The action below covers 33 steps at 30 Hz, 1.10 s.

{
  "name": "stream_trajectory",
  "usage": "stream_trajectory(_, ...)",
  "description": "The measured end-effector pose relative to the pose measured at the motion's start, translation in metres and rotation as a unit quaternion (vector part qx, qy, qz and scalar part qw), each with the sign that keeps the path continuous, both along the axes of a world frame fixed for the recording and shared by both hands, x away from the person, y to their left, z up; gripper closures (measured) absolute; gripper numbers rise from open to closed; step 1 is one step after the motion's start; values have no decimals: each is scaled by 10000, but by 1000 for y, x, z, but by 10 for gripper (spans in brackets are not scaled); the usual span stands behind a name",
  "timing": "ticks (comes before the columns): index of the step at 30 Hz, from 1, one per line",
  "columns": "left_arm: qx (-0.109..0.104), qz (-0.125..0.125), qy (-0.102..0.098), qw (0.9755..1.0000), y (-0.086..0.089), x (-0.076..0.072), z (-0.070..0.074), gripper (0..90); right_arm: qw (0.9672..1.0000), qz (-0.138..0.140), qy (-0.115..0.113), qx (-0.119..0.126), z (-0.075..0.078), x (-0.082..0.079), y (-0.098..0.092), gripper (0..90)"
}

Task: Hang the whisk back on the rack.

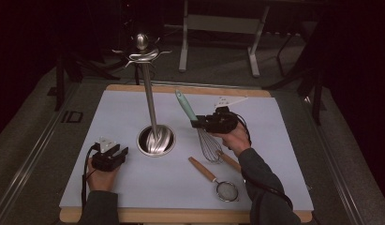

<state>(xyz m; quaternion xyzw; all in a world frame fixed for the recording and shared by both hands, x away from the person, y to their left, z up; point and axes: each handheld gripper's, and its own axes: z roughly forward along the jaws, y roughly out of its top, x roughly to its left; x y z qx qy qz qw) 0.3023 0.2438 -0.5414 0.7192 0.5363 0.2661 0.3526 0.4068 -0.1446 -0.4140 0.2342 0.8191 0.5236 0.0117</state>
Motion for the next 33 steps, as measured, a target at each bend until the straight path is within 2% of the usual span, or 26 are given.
stream_trajectory(11,-1,10,-3,10000,0,0,0,610,9992,106,-299,251,27,-5,-2,693)
stream_trajectory(14,-8,5,0,10000,0,0,0,610,9988,150,-280,384,30,-6,-3,693)
stream_trajectory(22,-11,5,5,10000,0,0,0,609,9976,259,-349,534,37,-9,-2,692)
stream_trajectory(26,-1,1,-2,10000,0,0,0,606,9977,275,-430,449,41,-10,2,692)
stream_trajectory(29,-5,4,0,10000,0,0,0,607,9968,300,-470,566,46,-10,2,693)
stream_trajectory(33,-3,2,-2,10000,0,0,0,607,9964,331,-503,603,50,-12,3,692)
